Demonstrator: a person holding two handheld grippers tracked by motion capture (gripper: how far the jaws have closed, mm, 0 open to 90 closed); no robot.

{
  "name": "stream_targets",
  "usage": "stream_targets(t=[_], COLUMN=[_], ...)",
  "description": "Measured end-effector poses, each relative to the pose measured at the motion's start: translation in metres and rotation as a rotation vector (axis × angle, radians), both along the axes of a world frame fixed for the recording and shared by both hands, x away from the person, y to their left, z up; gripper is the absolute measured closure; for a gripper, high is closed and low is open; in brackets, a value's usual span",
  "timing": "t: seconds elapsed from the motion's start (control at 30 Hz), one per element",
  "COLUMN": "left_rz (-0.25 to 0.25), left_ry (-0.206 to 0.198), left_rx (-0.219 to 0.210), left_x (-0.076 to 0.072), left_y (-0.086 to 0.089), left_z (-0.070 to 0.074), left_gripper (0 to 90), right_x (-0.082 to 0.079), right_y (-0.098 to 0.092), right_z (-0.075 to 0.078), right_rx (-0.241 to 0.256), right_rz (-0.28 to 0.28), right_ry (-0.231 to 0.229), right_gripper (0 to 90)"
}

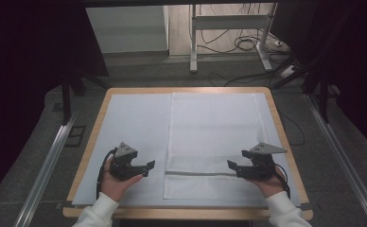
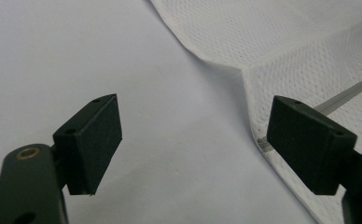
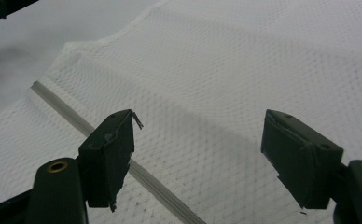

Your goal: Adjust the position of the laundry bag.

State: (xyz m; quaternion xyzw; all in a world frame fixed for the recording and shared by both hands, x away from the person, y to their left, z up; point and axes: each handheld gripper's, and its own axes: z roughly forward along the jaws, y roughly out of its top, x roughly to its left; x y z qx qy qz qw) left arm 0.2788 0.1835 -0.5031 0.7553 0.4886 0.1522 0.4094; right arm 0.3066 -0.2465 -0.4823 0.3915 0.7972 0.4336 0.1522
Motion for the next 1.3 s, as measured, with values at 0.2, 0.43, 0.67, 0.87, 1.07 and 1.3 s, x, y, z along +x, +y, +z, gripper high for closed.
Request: stream_targets(t=[0.2,0.43,0.67,0.87,1.07,1.3], left_rz=[0.001,0.029,0.023,0.012,-0.026,-0.004], left_ry=[-0.013,0.000,0.038,0.041,0.037,0.077], left_rx=[-0.004,-0.022,-0.006,-0.004,-0.021,-0.069], left_x=[0.000,0.001,0.002,0.001,0.000,0.009], left_y=[0.000,0.004,0.006,0.006,0.002,-0.006], left_z=[-0.002,-0.004,-0.008,-0.005,-0.002,0.008], left_gripper=[17.9,19.0,21.2,21.2,20.5,24.7], right_x=[0.001,0.000,0.000,0.002,0.003,0.004], right_y=[-0.001,0.003,0.004,0.003,0.005,0.005], right_z=[-0.004,-0.007,-0.008,-0.009,-0.008,-0.008], right_rx=[0.018,0.006,-0.020,-0.021,-0.020,-0.023], right_rz=[0.025,0.039,0.036,0.035,0.039,0.050], right_ry=[0.011,0.016,0.008,0.010,0.009,0.006], right_gripper=[25.1,25.1,25.1,25.1,25.0,25.0])
